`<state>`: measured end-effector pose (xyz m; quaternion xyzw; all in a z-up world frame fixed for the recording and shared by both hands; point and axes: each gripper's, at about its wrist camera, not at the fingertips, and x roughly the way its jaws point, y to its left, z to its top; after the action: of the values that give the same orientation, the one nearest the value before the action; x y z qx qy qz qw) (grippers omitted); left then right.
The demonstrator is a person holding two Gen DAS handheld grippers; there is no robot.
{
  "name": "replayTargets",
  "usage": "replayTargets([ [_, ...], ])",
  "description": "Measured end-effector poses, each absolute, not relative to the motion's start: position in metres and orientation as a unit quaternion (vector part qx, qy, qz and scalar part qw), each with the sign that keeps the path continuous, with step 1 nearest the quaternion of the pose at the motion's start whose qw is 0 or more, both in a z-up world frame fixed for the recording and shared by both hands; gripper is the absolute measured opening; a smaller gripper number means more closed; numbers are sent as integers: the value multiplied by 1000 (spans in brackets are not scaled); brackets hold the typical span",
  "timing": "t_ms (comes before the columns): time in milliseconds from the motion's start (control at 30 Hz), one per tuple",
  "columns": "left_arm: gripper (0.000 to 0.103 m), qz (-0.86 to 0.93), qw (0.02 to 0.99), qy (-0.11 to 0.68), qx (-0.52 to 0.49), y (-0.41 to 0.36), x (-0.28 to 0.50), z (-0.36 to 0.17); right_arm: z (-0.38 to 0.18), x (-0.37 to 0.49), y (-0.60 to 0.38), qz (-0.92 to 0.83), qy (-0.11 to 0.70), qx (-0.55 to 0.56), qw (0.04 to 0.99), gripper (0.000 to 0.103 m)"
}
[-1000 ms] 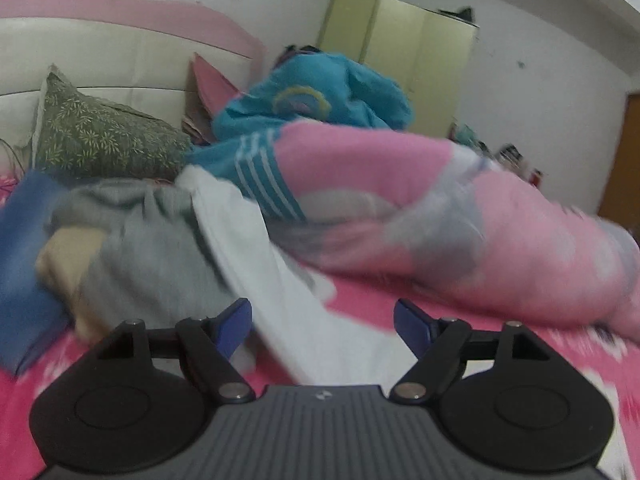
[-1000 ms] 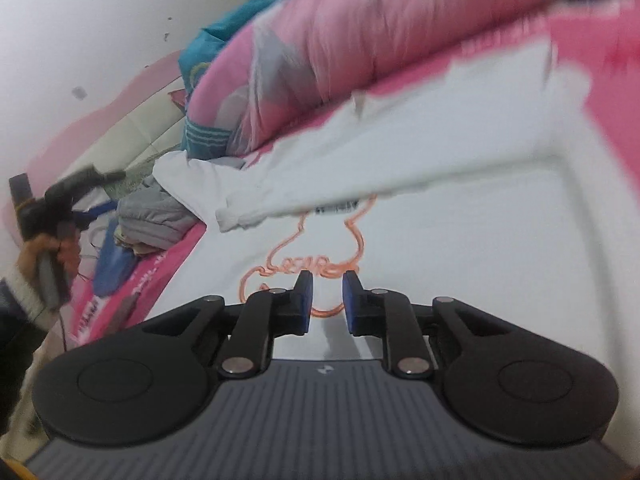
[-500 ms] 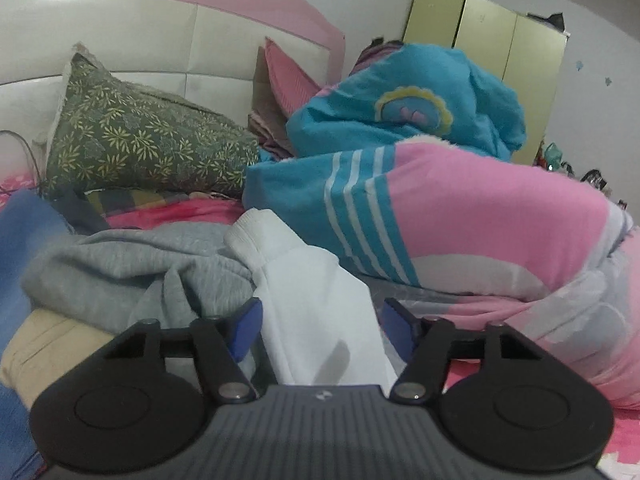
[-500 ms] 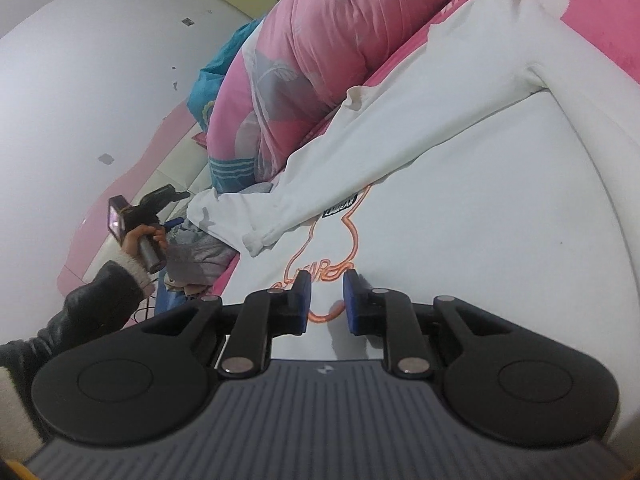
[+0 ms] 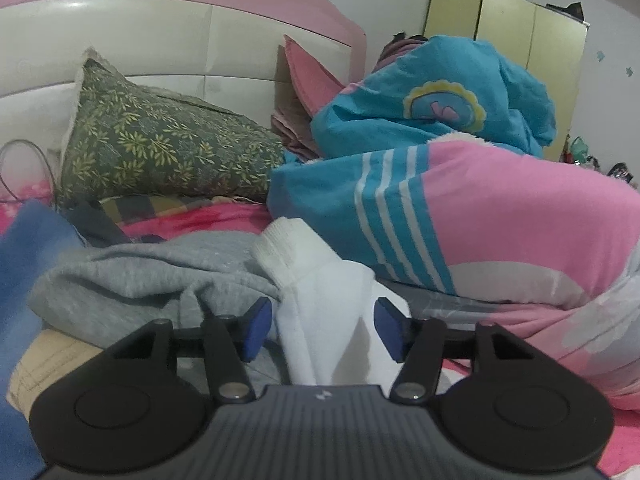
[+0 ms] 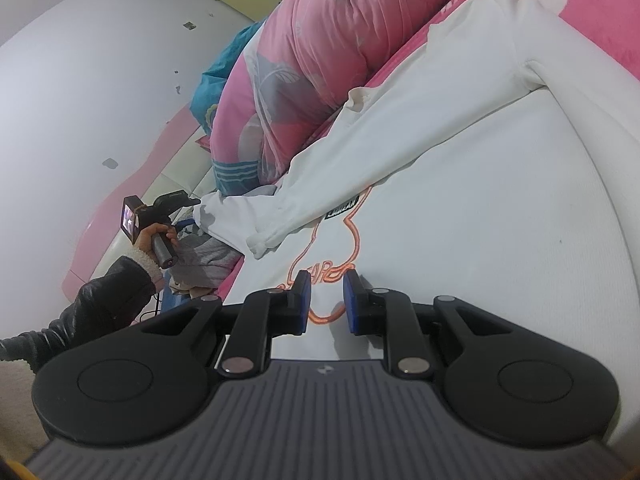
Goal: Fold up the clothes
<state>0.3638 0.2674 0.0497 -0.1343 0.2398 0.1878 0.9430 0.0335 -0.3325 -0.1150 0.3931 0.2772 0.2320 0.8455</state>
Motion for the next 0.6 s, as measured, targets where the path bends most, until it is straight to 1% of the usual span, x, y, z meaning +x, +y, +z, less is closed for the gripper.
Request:
replayTargets([
  [67,55,189,943,239,-133,268,366,48,-115,33,-333,232,277,394,845,17],
  [100,45,189,943,239,-132,268,368,47,-115,33,-333,233,277,394,845,17],
  [133,28,188,944,238,-131,268,369,46,-115,33,-333,233,277,394,845,17],
  [167,19,187,944,238,-129,267,370,44,-115,34,-333,233,277,394,845,17],
  [200,8,187,944,240,-126,267,372,43,-115,34,-334,233,277,394,845,17],
  [400,5,193,956,209,-74,243,366,49,-116,34,-334,236,273,399,843,17],
  [600,5,131,981,142,-1,176,328,94,-118,34,-337,245,265,411,837,19],
])
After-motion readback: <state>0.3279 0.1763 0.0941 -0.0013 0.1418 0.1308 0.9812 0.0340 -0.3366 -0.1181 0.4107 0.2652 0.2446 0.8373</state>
